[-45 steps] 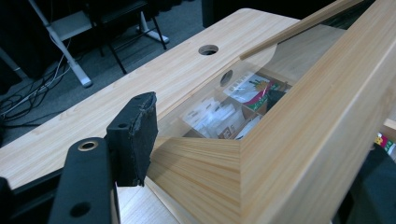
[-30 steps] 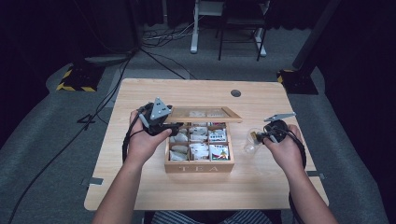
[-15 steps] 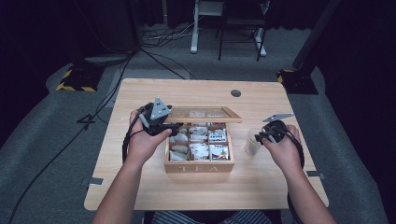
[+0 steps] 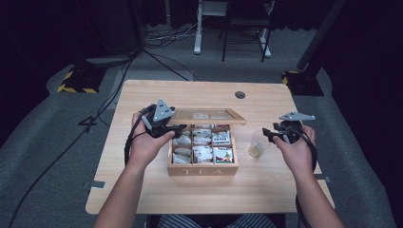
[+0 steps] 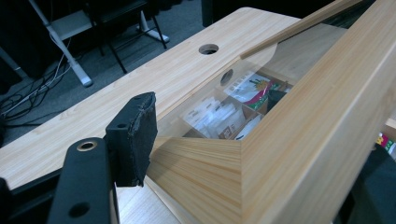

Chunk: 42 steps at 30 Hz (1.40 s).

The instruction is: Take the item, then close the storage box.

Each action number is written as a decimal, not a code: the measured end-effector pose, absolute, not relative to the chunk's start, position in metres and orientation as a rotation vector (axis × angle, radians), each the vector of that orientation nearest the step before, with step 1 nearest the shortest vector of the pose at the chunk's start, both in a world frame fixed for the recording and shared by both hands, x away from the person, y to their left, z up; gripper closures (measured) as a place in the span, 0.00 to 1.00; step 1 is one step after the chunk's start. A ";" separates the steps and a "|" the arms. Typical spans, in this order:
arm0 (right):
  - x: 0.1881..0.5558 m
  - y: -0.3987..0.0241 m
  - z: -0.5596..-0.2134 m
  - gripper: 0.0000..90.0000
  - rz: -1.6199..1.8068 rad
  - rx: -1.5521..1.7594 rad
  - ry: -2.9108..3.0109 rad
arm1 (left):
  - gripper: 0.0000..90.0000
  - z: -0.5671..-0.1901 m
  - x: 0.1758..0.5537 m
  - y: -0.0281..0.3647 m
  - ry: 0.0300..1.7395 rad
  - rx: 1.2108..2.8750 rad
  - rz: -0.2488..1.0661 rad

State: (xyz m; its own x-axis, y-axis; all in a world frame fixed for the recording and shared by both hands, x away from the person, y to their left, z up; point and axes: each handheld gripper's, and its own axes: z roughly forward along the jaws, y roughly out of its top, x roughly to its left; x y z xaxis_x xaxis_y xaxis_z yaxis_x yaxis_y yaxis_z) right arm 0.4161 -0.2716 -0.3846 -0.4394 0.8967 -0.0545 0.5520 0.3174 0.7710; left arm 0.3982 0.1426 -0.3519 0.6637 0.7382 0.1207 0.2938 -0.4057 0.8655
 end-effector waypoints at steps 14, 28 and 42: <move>0.412 -0.306 -0.387 0.50 0.999 1.343 2.032 | 0.38 -0.351 0.396 0.143 0.824 1.989 0.624; 0.406 -0.331 -0.405 0.50 1.005 1.438 1.995 | 0.36 -0.353 0.389 0.145 0.922 1.992 0.613; 0.412 -0.354 -0.438 0.43 0.980 1.474 1.993 | 0.34 -0.358 0.378 0.147 0.968 1.982 0.617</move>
State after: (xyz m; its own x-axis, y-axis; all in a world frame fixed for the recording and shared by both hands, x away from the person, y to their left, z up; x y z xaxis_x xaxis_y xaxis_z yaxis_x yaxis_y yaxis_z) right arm 0.4124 -0.3537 -0.4378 -0.3110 0.9495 0.0418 0.6125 0.1666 0.7727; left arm 0.3779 0.1467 -0.3576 0.5833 0.8094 0.0689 0.4046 -0.3630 0.8394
